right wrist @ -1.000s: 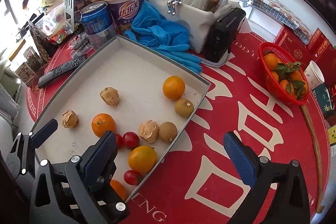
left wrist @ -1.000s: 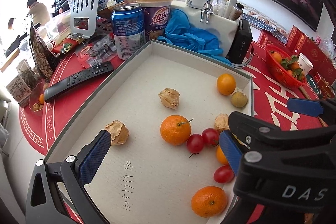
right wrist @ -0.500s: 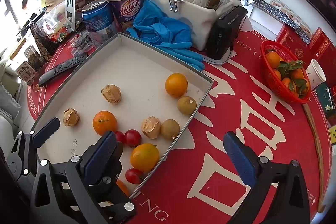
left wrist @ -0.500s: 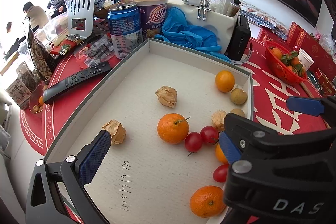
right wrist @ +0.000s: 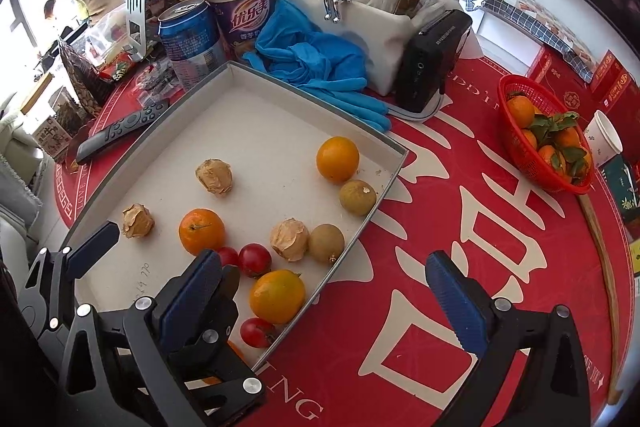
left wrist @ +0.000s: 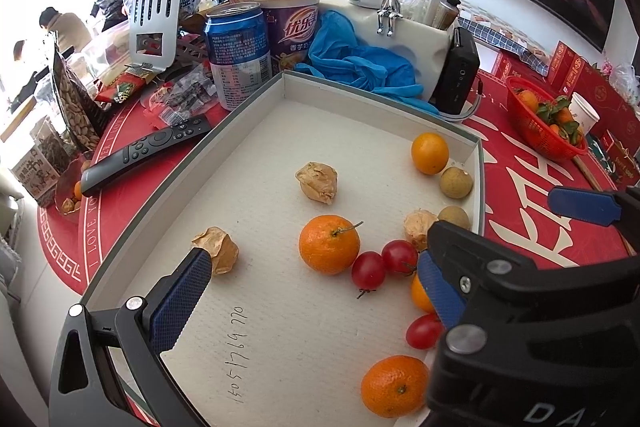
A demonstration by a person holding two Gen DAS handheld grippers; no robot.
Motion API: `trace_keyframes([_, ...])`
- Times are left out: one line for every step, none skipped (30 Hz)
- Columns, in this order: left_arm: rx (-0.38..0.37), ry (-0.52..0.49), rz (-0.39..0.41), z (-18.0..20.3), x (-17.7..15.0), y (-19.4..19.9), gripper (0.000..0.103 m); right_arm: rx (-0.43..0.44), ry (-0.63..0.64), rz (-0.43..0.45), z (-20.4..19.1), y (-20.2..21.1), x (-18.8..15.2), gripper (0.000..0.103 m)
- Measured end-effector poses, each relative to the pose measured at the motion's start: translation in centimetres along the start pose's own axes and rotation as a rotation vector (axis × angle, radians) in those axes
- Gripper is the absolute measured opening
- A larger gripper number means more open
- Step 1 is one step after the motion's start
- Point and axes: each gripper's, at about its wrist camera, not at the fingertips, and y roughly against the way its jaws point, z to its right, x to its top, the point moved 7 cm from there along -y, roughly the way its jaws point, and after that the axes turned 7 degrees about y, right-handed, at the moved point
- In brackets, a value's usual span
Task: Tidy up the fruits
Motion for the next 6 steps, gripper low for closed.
trace_keyframes([-0.001,0.0,0.002,0.01,0.01,0.01,0.103,-0.001,0.0,0.001,-0.02,0.01,0.02,0.103])
trace_keyframes([-0.002,0.0,0.008,0.03,0.04,0.03,0.103,0.0,-0.001,0.001,-0.02,0.01,0.01,0.103])
trace_keyframes([-0.004,-0.001,0.018,0.05,0.07,0.09,0.103,0.0,-0.002,0.001,-0.02,0.03,0.01,0.103])
trace_keyframes([-0.004,-0.007,0.03,0.13,0.11,0.2,0.103,0.001,-0.006,0.004,0.01,0.07,0.01,0.103])
trace_keyframes([-0.002,-0.015,0.04,0.23,0.16,0.31,0.103,0.004,-0.01,0.008,0.03,0.16,0.01,0.103])
trace_keyframes([-0.001,-0.021,0.048,0.35,0.21,0.44,0.103,0.008,-0.014,0.012,0.08,0.24,0.03,0.103])
